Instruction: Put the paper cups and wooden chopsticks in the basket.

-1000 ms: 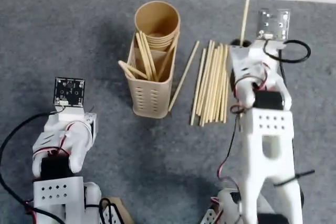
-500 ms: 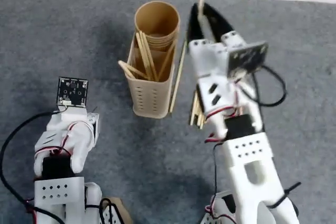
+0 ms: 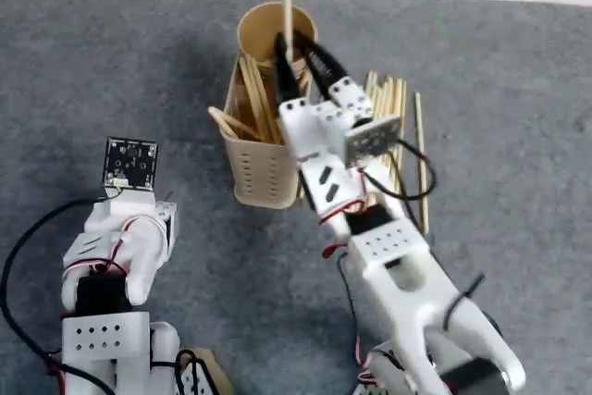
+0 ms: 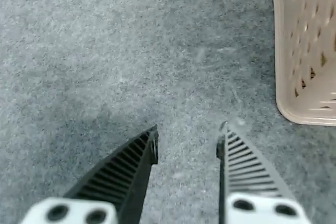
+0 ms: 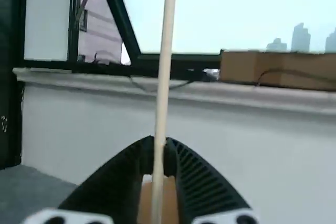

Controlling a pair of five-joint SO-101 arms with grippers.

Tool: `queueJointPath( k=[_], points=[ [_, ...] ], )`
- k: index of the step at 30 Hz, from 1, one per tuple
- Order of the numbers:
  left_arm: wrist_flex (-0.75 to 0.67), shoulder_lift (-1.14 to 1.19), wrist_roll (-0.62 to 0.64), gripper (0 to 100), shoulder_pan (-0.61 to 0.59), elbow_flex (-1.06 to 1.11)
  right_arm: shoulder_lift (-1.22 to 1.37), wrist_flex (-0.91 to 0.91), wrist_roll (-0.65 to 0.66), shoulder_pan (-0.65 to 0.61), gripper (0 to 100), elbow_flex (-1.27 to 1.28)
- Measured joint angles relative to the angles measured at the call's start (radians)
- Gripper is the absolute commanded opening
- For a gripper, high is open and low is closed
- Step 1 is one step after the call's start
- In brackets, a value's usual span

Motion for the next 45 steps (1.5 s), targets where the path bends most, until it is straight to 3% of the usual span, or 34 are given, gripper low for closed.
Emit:
queueJointPath(
  k=[3,7,16,22,27,30,35,41,45],
  points=[
    [0.000,0.000,0.000,21,0.000,0.000,0.061,-0.015,0.000,-0.005,3.2,0.000],
    [-0.003,0.000,0.000,21,0.005,0.000,0.069,0.017,0.000,-0.005,14.6,0.000],
    [-0.006,0.000,0.000,21,0.005,0.000,-0.084,0.236,0.000,-0.005,15.2,0.000],
    [-0.006,0.000,0.000,21,0.005,0.000,-0.384,0.635,0.000,0.023,15.2,-0.091],
    [-0.006,0.000,0.000,21,0.005,0.000,-0.477,1.046,0.000,0.193,15.2,-0.249],
    [-0.006,0.000,0.000,21,0.005,0.000,-0.399,1.165,-0.002,0.325,15.2,-0.258],
    [-0.006,0.000,0.000,21,0.005,0.000,-0.158,1.194,-0.064,0.517,15.2,-0.244],
    [-0.006,0.000,0.000,21,0.005,0.012,0.189,1.200,-0.074,0.580,15.2,-0.242],
    [-0.006,0.000,0.000,21,0.005,0.012,0.230,1.200,-0.089,0.580,15.6,-0.238]
  ],
)
